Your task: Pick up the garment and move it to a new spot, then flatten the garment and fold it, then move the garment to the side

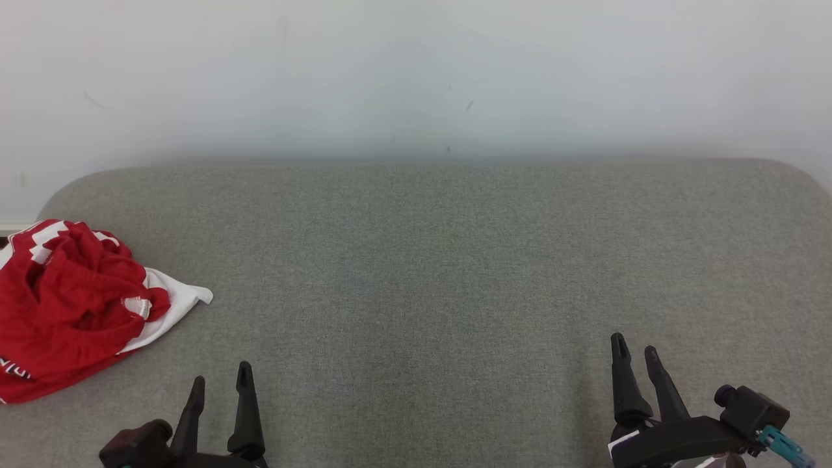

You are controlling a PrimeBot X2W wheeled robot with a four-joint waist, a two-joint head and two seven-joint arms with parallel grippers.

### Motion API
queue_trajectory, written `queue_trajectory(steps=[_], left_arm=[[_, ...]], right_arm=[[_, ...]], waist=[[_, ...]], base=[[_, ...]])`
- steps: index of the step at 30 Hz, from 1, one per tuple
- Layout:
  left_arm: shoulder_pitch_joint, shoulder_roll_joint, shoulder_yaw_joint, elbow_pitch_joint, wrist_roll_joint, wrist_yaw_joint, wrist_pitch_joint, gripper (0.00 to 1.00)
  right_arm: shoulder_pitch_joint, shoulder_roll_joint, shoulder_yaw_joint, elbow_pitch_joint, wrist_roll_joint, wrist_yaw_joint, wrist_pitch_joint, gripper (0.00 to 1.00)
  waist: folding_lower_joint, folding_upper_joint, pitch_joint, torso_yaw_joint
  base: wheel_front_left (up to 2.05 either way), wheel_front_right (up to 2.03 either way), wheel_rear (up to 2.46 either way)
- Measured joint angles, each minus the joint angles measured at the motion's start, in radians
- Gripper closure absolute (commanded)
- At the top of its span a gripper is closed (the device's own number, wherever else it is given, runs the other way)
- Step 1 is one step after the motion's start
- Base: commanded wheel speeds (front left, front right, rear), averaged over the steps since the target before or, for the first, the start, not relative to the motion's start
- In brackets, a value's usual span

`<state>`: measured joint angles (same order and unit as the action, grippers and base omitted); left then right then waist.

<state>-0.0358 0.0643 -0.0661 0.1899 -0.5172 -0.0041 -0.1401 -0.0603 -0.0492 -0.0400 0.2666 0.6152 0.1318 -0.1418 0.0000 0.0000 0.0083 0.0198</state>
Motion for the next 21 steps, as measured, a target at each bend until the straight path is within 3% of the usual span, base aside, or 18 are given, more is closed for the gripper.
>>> queue_trajectory(steps=[21], left_arm=[[0.000, 0.018, -0.057, -0.002, 0.212, 0.030, -0.052, 0.00]], right_arm=[[0.000, 0.000, 0.006, 0.017, -0.194, 0.000, -0.049, 0.00]], waist=[[-0.0002, 0.0000, -0.002, 0.000]], base=[[0.00, 0.00, 0.00]])
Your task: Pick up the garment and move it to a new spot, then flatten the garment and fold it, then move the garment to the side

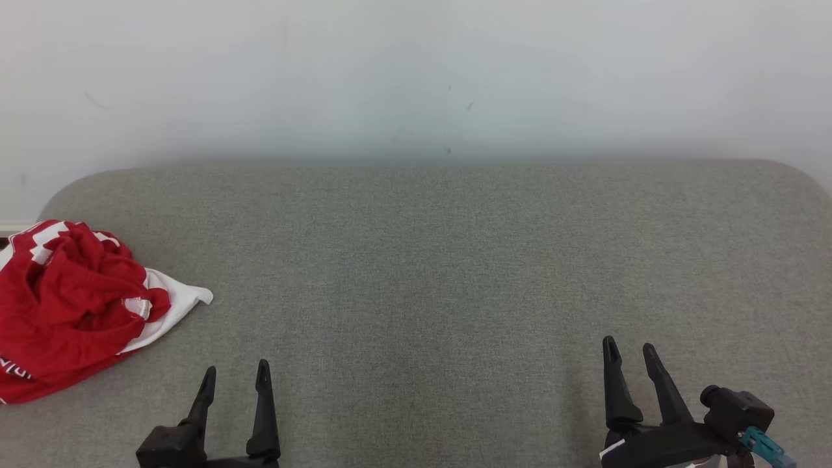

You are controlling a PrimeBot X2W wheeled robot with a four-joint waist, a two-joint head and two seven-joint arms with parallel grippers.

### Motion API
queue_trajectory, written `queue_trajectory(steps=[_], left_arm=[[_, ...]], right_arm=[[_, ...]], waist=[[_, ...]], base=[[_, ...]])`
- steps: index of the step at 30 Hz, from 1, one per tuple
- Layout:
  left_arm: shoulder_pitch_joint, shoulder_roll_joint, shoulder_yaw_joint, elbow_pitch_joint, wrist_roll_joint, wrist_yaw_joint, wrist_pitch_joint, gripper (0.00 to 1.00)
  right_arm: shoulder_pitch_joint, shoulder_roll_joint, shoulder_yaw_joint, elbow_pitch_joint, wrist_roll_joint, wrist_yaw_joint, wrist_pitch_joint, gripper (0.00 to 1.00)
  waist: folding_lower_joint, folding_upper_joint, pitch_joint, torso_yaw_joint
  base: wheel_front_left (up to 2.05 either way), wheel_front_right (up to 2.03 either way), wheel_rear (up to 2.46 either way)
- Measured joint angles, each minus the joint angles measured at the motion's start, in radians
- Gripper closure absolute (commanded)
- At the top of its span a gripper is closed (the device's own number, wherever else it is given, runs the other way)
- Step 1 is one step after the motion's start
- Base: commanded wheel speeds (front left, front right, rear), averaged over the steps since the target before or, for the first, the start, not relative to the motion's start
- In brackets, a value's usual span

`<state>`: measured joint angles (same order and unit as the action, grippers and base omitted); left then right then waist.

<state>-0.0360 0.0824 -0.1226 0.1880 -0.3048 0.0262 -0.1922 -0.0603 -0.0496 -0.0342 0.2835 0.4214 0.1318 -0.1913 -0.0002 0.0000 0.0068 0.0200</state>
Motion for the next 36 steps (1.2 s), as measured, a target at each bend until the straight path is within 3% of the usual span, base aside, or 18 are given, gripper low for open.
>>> queue_trajectory(steps=[15, 36], left_arm=[[0.008, -0.004, 0.004, 0.003, 0.084, 0.000, -0.031, 0.00], [0.008, -0.027, 0.036, 0.052, 0.162, -0.035, -0.068, 0.00]], right_arm=[[0.000, 0.000, 0.005, 0.017, -0.115, 0.000, -0.031, 0.00], [-0.016, -0.001, 0.012, 0.078, -0.225, 0.000, -0.069, 0.00]], waist=[[0.0000, 0.0000, 0.002, 0.005], [0.0002, 0.0000, 0.009, 0.010]], base=[[0.00, 0.00, 0.00], [0.00, 0.00, 0.00]])
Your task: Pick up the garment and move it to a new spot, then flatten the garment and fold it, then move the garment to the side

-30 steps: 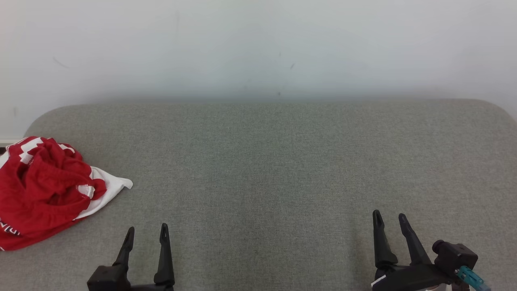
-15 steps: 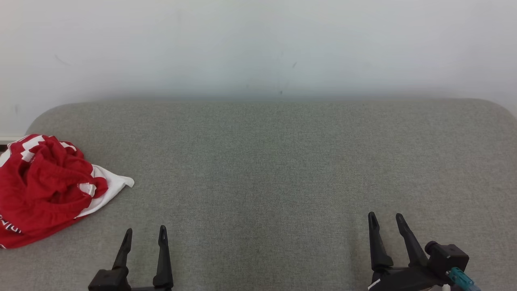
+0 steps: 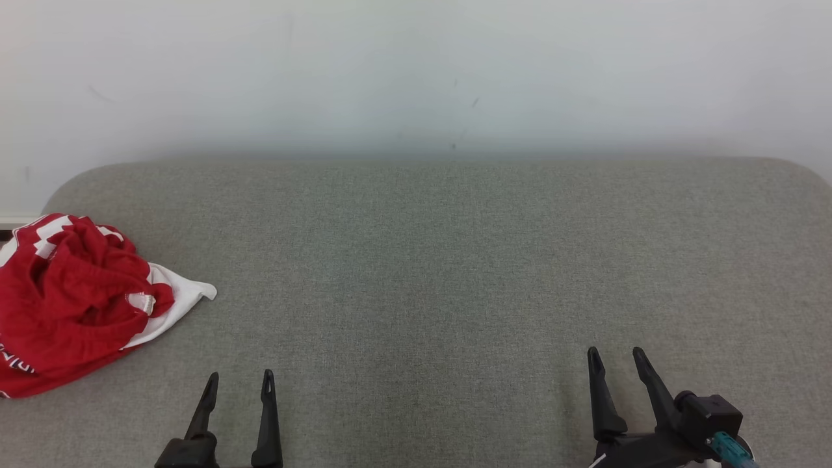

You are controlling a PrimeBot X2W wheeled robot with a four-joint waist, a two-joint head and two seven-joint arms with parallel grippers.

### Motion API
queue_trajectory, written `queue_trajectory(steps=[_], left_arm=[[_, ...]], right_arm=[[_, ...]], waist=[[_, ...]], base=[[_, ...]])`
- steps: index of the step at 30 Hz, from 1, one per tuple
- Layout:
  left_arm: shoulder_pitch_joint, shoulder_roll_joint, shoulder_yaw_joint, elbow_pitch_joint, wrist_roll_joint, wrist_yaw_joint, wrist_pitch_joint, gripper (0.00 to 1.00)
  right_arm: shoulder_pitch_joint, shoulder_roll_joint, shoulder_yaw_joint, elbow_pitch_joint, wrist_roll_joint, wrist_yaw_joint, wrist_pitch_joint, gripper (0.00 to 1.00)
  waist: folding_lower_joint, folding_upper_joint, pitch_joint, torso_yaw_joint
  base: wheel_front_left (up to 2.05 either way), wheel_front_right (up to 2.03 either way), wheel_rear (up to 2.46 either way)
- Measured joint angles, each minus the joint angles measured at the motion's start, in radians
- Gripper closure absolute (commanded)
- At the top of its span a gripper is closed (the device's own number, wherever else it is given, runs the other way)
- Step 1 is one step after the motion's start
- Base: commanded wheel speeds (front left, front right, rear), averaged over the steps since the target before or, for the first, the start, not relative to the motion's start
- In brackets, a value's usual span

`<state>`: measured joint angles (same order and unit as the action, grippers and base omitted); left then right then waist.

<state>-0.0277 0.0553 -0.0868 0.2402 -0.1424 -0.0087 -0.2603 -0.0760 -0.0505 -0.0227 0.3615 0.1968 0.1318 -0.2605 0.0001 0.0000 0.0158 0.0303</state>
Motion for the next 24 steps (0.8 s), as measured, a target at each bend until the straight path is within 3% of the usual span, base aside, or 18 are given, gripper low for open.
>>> queue_trajectory(steps=[24], left_arm=[[-0.002, -0.004, 0.010, 0.019, -0.009, -0.009, -0.002, 0.00]], right_arm=[[-0.007, 0.000, -0.001, 0.007, 0.005, 0.000, -0.004, 0.00]], waist=[[0.0000, 0.0000, -0.001, 0.004]], base=[[0.00, 0.00, 0.00]])
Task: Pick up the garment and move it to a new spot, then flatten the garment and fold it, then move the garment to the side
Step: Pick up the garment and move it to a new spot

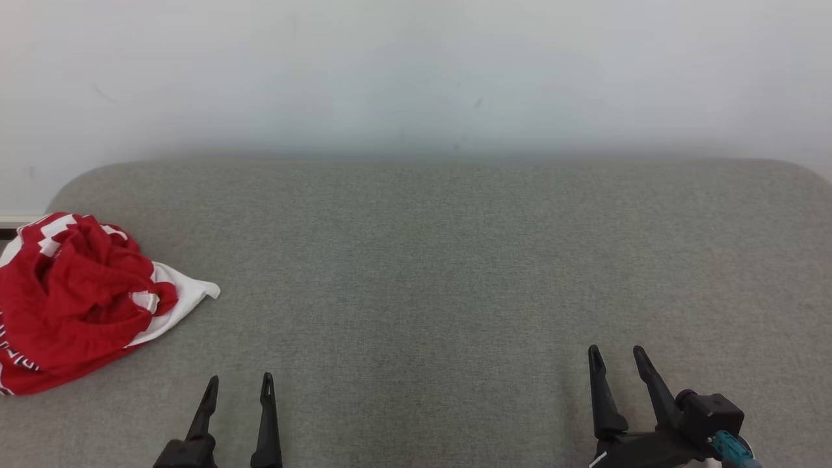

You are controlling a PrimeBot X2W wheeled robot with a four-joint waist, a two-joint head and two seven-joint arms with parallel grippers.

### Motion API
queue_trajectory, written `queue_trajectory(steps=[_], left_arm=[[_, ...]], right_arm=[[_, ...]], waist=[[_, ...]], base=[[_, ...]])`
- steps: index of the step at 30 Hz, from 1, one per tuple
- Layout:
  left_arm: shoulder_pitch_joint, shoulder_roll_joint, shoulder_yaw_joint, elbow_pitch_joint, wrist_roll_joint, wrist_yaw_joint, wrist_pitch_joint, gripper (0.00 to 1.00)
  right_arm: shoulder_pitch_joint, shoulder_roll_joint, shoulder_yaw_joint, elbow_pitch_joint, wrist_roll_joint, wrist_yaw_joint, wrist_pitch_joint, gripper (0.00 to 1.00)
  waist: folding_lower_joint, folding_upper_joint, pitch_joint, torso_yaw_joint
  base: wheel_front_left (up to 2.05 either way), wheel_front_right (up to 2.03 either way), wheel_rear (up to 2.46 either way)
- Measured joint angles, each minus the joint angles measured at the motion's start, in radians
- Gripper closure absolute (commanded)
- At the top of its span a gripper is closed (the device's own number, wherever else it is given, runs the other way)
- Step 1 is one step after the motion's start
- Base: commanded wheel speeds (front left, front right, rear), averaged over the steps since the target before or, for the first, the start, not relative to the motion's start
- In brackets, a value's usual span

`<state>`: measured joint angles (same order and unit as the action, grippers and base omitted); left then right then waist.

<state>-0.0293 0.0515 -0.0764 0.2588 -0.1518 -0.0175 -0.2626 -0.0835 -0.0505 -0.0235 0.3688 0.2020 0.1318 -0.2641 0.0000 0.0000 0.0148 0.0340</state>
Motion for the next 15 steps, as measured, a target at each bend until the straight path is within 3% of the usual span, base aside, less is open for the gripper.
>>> queue_trajectory(steps=[7, 15], left_arm=[[-0.002, -0.001, -0.011, 0.005, -0.012, 0.010, 0.000, 0.00], [0.008, 0.000, 0.017, 0.005, -0.009, 0.017, 0.000, 0.00]], right_arm=[[0.011, 0.000, -0.014, 0.000, -0.002, 0.000, 0.000, 0.00], [0.021, 0.000, -0.004, -0.001, 0.000, 0.000, 0.000, 0.00]], waist=[[0.0000, 0.0000, -0.006, 0.049], [0.0000, 0.0000, -0.017, 0.162]], base=[[0.00, 0.00, 0.00], [0.00, 0.00, 0.00]])
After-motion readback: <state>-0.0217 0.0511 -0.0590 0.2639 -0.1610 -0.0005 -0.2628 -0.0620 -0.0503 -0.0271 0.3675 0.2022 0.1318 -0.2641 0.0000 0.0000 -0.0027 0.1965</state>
